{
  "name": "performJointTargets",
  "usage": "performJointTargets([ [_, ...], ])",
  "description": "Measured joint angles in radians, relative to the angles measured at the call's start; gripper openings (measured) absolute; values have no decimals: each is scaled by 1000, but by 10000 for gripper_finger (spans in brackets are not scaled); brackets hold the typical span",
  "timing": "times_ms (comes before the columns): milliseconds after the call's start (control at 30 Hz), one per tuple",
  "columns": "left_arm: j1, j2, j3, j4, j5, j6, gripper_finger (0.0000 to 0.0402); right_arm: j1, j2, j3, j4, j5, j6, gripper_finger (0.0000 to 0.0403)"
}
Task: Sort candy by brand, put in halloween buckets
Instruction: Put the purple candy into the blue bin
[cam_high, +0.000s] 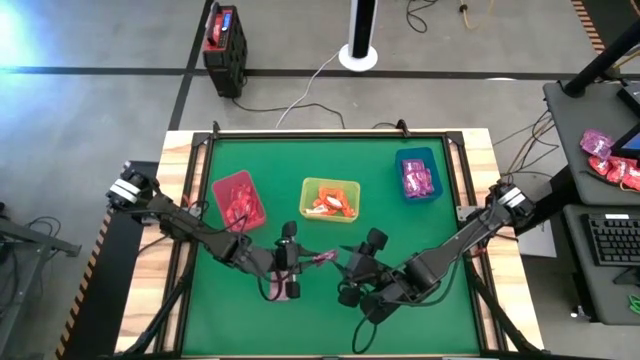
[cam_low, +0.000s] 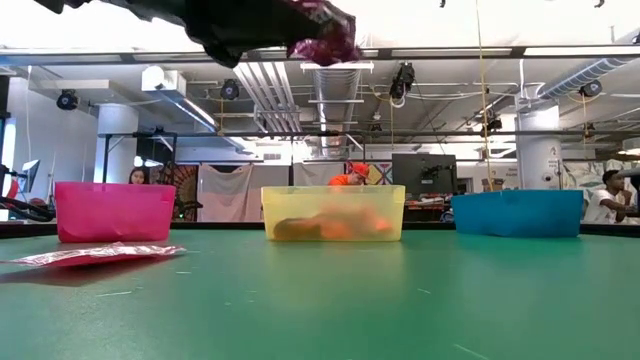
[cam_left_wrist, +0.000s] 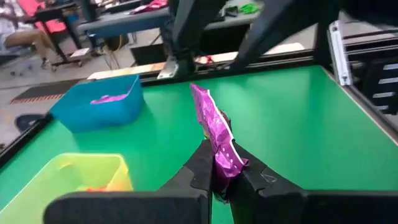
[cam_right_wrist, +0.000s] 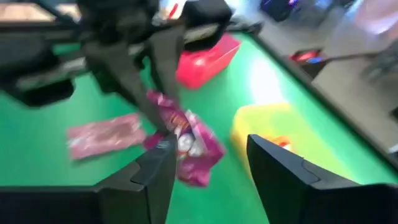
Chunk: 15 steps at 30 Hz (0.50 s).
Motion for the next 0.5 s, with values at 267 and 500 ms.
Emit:
performJointTargets([
  [267, 1, 0, 0, 13, 67, 16, 6, -7, 2, 0, 1, -135, -1, 222],
  [500, 0, 0, 10, 43, 184, 47, 5, -7, 2, 0, 5, -132, -45, 216],
])
